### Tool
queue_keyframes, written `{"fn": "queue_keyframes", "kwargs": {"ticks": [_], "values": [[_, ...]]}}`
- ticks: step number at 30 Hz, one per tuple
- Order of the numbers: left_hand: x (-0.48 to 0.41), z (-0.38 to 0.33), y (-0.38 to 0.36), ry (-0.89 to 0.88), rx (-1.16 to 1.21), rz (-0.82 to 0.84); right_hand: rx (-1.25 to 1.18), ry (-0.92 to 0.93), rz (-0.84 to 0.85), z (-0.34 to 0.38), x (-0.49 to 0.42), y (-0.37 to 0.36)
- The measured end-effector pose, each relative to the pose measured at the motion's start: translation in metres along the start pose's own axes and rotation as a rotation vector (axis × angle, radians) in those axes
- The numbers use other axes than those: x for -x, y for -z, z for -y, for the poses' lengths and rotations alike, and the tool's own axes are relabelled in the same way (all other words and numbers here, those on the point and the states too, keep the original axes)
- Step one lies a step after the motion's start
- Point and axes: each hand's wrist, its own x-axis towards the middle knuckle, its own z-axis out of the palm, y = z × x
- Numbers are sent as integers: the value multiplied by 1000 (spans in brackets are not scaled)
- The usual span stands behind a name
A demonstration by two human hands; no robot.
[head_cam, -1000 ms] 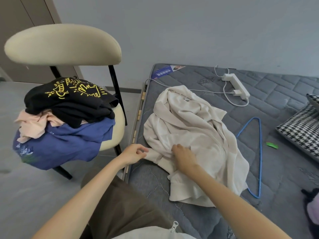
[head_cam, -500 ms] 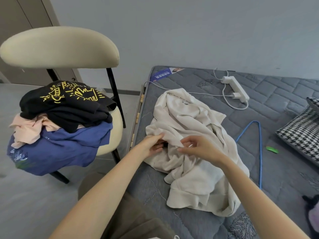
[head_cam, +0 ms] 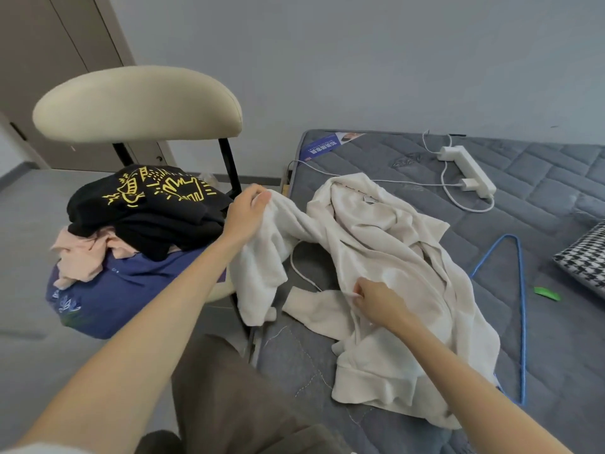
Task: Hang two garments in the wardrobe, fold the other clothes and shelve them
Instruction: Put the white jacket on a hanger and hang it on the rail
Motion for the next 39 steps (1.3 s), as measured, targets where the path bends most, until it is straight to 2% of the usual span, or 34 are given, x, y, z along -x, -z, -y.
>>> {"fn": "queue_keyframes", "kwargs": {"ticks": [2, 5, 7, 9, 10, 13, 15, 18, 20, 22, 25, 29, 31, 32, 34, 36, 37, 39], "values": [[-3, 6, 4, -13, -99, 32, -13, 56, -31, 4, 0, 6], [1, 18, -1, 58, -323, 46, -99, 225, -20, 18, 4, 15], [10, 21, -10, 49, -308, 111, -139, 303, 57, 25, 8, 18], [25, 20, -24, 3, -237, 218, -174, 305, 140, 23, 10, 15], [33, 18, -31, -14, -210, 261, -189, 283, 129, 18, 11, 14], [49, 9, -53, -8, -119, 341, -293, 173, -140, -4, 15, 24], [57, -2, -68, -5, -75, 386, -190, 77, -368, -28, 18, 33], [71, -21, -94, -63, -111, 519, -71, -200, -480, -72, 26, 39], [83, -35, -112, -100, -190, 645, -168, -392, -428, -99, 35, 36], [98, -48, -128, -138, -278, 786, -262, -517, -303, -123, 45, 29], [120, -58, -146, -172, -371, 963, -345, -525, -119, -140, 57, 12], [137, -47, -153, -144, -627, 1139, -422, -393, -353, -128, 62, 12], [141, -36, -149, -127, -672, 1132, -486, -258, -409, -111, 59, 23], [141, -31, -144, -117, -636, 1111, -493, -174, -397, -101, 56, 29], [138, -26, -132, -68, -403, 1083, -537, -28, -308, -81, 49, 35], [131, -26, -119, 4, -136, 1042, -770, 31, -49, -66, 44, 36], [128, -26, -112, 28, -81, 1001, -852, 29, 92, -63, 43, 34], [121, -26, -100, 100, -43, 952, -829, 45, 202, -66, 40, 28]]}}
